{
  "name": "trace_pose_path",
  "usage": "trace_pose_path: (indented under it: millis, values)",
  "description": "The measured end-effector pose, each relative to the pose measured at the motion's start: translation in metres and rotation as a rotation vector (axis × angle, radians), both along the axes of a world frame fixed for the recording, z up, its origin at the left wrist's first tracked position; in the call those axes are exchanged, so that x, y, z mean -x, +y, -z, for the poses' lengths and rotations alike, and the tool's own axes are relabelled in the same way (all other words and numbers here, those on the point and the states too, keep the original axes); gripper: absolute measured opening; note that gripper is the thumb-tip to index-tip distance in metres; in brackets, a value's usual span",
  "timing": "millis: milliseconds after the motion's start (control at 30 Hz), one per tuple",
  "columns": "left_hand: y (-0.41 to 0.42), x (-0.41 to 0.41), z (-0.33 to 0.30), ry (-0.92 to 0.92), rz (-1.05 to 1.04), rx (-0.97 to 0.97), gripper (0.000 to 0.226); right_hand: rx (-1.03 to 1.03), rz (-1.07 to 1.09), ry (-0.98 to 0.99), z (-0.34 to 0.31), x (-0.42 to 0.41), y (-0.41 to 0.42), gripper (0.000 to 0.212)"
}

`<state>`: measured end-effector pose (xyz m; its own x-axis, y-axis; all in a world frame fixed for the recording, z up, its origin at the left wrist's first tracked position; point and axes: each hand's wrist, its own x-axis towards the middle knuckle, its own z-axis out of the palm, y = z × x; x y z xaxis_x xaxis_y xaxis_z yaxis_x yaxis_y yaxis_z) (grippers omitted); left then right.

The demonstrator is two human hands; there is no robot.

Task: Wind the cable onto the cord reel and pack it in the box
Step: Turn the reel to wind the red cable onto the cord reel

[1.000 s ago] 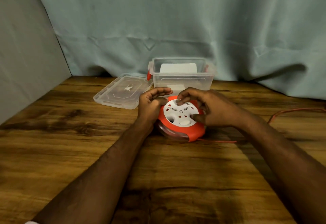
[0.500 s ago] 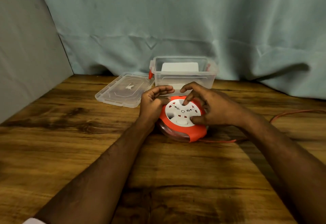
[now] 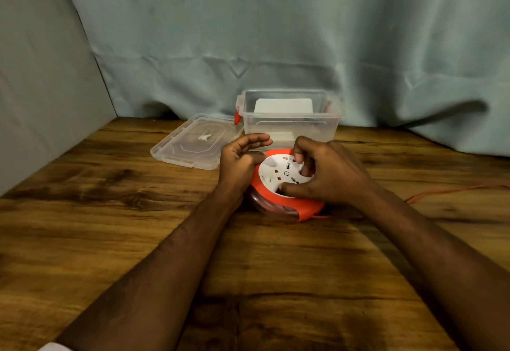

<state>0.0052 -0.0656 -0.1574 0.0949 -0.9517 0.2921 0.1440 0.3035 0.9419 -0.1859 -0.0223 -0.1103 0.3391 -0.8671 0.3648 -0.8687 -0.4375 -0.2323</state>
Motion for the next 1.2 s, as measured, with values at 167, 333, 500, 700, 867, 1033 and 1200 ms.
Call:
trace_pose_path:
  millis: [167,333,500,700,867,1033,1200]
  values:
    - [-0.001,0.001,0.002,-0.026,0.012,0.012,0.041,0.073,0.013,-0.019,0.003,-0.006,-0.001,0.049]
    - [-0.001,-0.001,0.003,-0.027,0.02,0.015,0.041,0.046,-0.142,-0.019,-0.007,0.001,0.004,0.036]
    - [-0.001,-0.001,0.003,-0.03,0.025,0.013,0.042,-0.182,-0.174,0.043,-0.01,0.012,-0.004,0.075]
    - [0.001,-0.001,0.002,-0.049,0.042,0.011,0.041,-0.286,-0.227,-0.01,-0.011,0.021,-0.01,0.092]
    - [-0.001,-0.001,0.003,-0.05,0.038,0.013,0.041,-0.272,-0.228,-0.022,-0.008,0.021,-0.013,0.097]
    - [-0.002,-0.001,0.004,-0.06,0.032,0.011,0.042,-0.27,-0.214,-0.026,-0.009,0.023,-0.014,0.103]
    - [-0.004,-0.001,0.004,-0.058,0.028,0.005,0.041,-0.245,-0.189,-0.023,-0.014,0.021,-0.007,0.109]
